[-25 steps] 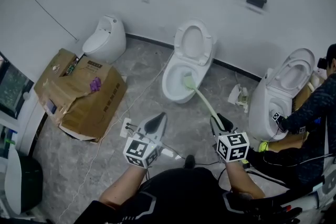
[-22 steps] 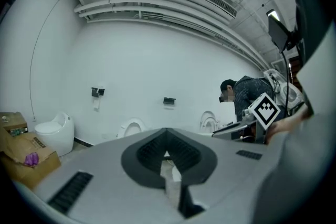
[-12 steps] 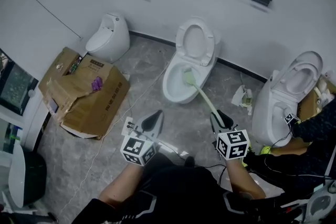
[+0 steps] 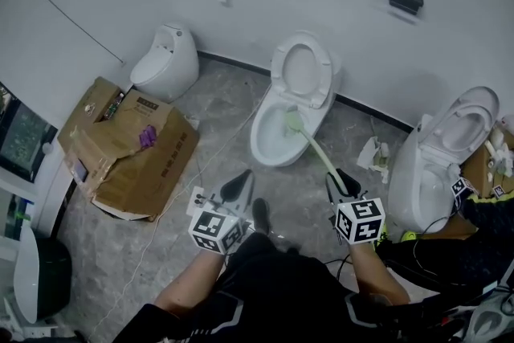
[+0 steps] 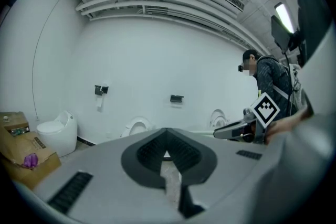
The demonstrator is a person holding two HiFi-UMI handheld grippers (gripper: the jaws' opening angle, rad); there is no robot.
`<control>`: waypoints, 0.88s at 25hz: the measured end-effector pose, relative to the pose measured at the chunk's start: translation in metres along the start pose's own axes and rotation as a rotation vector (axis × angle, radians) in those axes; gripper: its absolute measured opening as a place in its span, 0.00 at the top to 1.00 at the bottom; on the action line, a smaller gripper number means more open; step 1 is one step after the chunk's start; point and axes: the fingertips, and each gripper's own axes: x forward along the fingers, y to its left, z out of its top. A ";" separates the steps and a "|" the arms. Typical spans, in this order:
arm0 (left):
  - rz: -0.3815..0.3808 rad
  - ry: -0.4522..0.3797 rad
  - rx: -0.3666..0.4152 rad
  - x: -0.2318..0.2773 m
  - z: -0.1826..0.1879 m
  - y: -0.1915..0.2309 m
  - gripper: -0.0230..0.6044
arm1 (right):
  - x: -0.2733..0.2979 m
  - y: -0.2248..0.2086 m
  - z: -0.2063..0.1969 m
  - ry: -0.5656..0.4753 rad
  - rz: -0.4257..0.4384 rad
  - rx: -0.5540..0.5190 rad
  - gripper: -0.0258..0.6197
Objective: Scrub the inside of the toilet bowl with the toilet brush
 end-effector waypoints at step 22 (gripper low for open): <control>-0.090 0.015 -0.010 0.120 0.010 0.138 0.95 | 0.151 -0.015 0.053 0.033 -0.020 -0.011 0.80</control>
